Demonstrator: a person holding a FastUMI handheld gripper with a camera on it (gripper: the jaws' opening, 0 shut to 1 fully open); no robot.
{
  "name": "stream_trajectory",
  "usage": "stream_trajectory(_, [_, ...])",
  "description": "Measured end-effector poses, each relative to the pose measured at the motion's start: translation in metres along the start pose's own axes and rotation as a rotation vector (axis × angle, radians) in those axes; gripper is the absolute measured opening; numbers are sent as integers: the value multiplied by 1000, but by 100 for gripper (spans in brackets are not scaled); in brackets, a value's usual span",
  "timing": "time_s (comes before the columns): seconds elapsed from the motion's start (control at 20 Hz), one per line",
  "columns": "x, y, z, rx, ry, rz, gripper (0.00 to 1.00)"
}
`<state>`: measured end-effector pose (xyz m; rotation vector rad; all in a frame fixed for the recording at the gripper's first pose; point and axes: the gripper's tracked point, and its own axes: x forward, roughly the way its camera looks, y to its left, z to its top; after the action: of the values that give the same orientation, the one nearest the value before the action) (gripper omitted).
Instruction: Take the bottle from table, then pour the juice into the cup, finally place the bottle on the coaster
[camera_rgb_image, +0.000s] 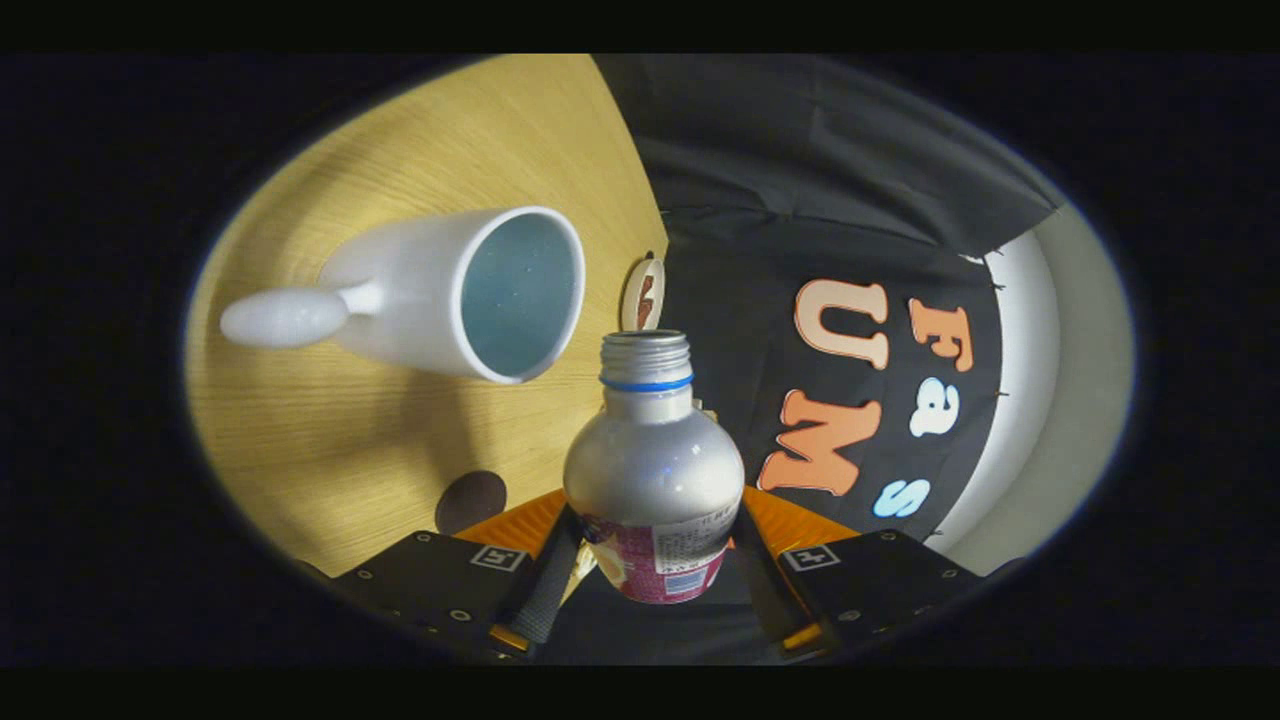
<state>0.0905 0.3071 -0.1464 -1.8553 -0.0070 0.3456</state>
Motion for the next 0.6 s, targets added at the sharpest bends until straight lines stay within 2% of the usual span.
stream_trajectory(0.4, [-6,3,-14,298,11,66,78])
stream_trajectory(0.6, [-7,0,-24,501,20,93,78])
